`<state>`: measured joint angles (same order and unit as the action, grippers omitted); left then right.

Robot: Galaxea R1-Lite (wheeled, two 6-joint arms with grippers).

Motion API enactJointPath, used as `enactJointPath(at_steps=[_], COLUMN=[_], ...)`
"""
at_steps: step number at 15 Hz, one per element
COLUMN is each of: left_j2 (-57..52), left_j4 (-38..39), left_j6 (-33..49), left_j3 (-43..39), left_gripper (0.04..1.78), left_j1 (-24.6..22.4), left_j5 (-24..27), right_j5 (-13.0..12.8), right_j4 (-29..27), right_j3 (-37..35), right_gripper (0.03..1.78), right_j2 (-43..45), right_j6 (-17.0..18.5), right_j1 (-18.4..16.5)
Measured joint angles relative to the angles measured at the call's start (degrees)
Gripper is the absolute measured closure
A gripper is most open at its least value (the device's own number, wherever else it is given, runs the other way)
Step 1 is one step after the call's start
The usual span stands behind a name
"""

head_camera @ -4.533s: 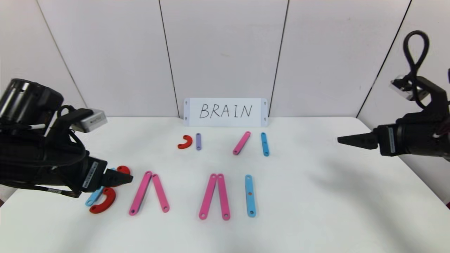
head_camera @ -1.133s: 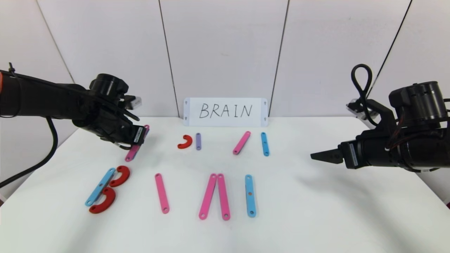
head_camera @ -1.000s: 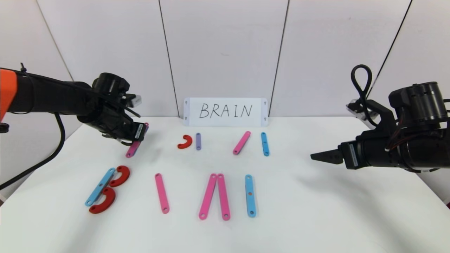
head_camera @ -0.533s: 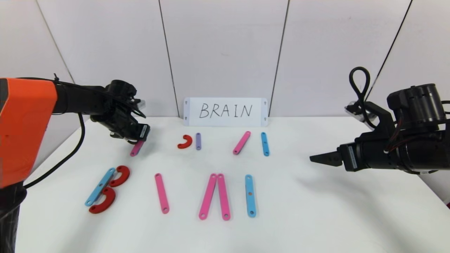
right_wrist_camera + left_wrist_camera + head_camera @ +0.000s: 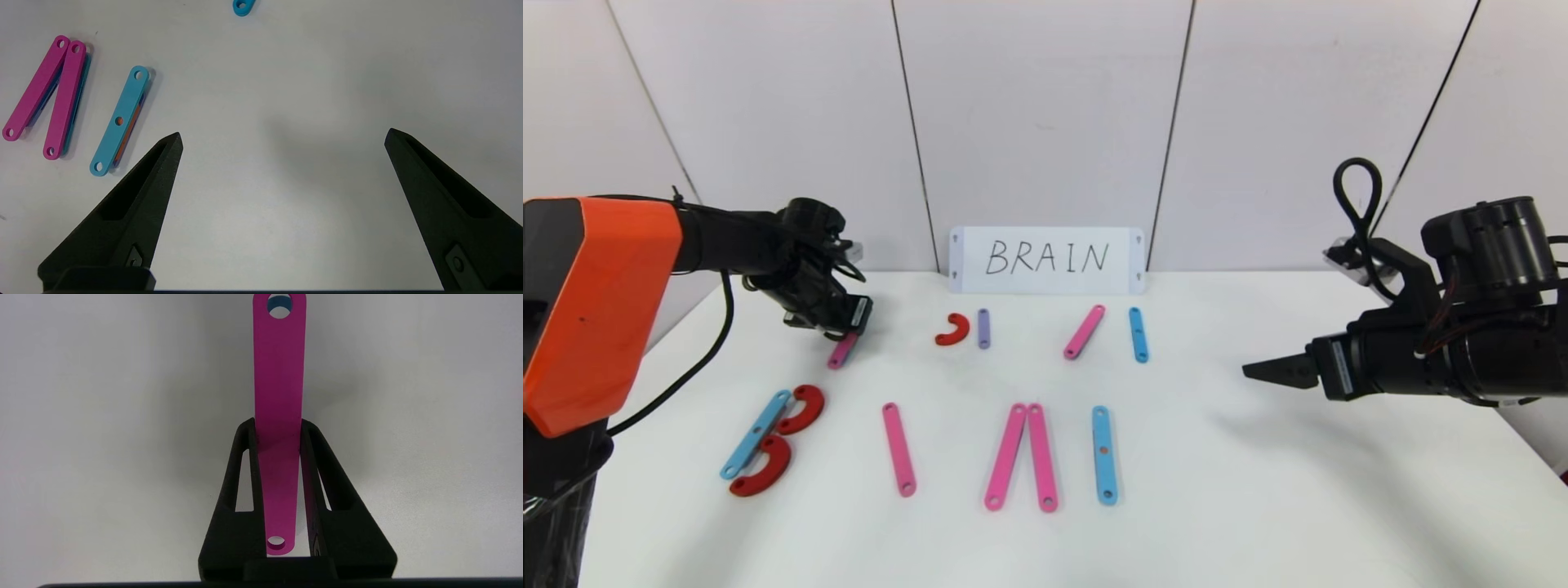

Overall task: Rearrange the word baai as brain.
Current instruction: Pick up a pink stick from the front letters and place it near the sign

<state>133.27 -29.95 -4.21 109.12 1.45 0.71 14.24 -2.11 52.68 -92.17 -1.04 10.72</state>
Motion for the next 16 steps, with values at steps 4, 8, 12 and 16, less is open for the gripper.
enactJointPath(at_steps=[4, 8, 12, 16], left_j2=[0.4, 0.6, 0.8, 0.1], left_j4=[-2.8, -2.8, -2.8, -3.3], left_j6=[0.2, 0.2, 0.2, 0.3], left_j3=[2.1, 2.4, 2.7, 2.8], left_gripper=[1.51, 1.26, 0.61, 0.15], left_j1=[0.0, 0.0, 0.0, 0.0], left_j5=[0.0, 0.1, 0.1, 0.3], right_j5=[0.0, 0.0, 0.0, 0.0], right_j4=[0.0, 0.0, 0.0, 0.0], right_j3=[-0.1, -0.3, -0.4, -0.4], right_gripper=[0.08, 0.08, 0.08, 0.08], right_j2=[0.0, 0.0, 0.0, 0.0], right_j6=[0.0, 0.0, 0.0, 0.0], right_j1=[0.1, 0.1, 0.1, 0.2])
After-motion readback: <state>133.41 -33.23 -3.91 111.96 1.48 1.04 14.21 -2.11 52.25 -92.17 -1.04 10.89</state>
